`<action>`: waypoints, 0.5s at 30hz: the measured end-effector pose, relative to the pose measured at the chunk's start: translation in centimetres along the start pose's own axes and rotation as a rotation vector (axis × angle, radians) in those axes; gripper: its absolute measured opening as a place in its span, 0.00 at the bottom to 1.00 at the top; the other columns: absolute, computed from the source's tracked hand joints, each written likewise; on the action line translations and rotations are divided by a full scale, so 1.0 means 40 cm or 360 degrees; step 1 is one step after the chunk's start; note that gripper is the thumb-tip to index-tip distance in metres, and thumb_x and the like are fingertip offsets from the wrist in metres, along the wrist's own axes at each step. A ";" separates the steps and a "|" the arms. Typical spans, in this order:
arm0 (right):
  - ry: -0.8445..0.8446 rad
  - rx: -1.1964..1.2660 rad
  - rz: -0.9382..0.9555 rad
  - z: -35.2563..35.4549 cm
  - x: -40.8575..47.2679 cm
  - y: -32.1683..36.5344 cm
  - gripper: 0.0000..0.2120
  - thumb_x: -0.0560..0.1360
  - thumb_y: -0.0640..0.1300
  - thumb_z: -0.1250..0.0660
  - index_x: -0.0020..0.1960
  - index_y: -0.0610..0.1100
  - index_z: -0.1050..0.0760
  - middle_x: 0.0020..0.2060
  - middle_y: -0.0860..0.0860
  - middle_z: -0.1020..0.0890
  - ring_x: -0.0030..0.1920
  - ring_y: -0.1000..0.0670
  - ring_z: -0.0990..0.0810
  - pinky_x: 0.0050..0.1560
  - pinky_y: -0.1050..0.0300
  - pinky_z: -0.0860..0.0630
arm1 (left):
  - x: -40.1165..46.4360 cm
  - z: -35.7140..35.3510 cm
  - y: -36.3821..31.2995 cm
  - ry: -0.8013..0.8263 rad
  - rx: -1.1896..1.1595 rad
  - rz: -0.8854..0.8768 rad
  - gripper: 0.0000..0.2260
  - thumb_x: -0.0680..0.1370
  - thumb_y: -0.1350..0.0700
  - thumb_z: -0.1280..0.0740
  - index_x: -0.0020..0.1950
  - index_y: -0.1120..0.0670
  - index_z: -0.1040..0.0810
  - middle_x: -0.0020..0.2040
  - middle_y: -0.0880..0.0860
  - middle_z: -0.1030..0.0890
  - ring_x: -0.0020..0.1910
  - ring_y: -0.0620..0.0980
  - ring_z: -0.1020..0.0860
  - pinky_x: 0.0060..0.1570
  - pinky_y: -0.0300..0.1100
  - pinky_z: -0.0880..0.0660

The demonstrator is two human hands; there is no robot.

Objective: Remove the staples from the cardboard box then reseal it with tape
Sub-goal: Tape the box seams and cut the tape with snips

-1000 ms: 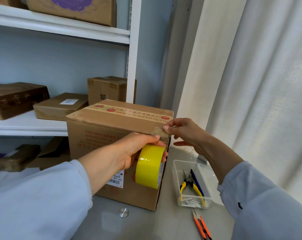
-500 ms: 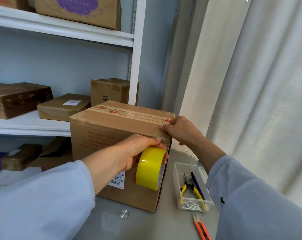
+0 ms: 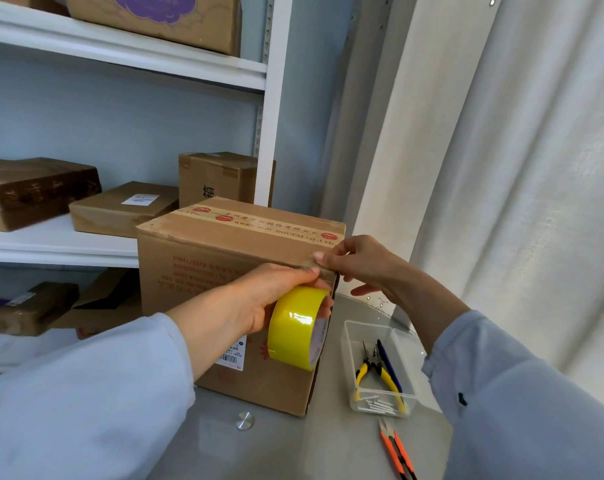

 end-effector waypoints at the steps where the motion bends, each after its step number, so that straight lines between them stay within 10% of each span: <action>1: 0.0001 0.0030 -0.0004 -0.004 -0.003 -0.006 0.17 0.74 0.56 0.32 0.53 0.43 0.26 0.47 0.50 0.24 0.49 0.50 0.24 0.49 0.51 0.22 | 0.000 0.001 0.001 -0.0017 -0.0001 -0.0009 0.10 0.78 0.57 0.34 0.48 0.63 0.20 0.36 0.60 0.17 0.31 0.53 0.18 0.32 0.41 0.20; 9: -0.0133 0.0212 0.0017 -0.014 -0.033 0.004 0.12 0.79 0.46 0.36 0.58 0.40 0.27 0.47 0.48 0.23 0.43 0.52 0.26 0.38 0.59 0.27 | -0.015 -0.010 0.009 -0.0149 0.0067 -0.0101 0.10 0.78 0.56 0.35 0.54 0.61 0.20 0.39 0.59 0.17 0.35 0.53 0.18 0.37 0.43 0.20; 15: -0.0361 0.0146 0.0030 -0.025 -0.039 -0.001 0.04 0.79 0.48 0.38 0.51 0.48 0.29 0.50 0.48 0.21 0.52 0.47 0.23 0.52 0.51 0.25 | -0.056 -0.065 0.003 -0.0173 0.0073 -0.0156 0.07 0.80 0.59 0.38 0.51 0.62 0.26 0.27 0.58 0.21 0.21 0.50 0.22 0.24 0.43 0.23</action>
Point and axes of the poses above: each hand's wrist, its own x-axis towards the middle knuckle, its own z-axis out of the back of the hand, y = z × x, the point moved 7 cm from there along x, towards the middle knuckle
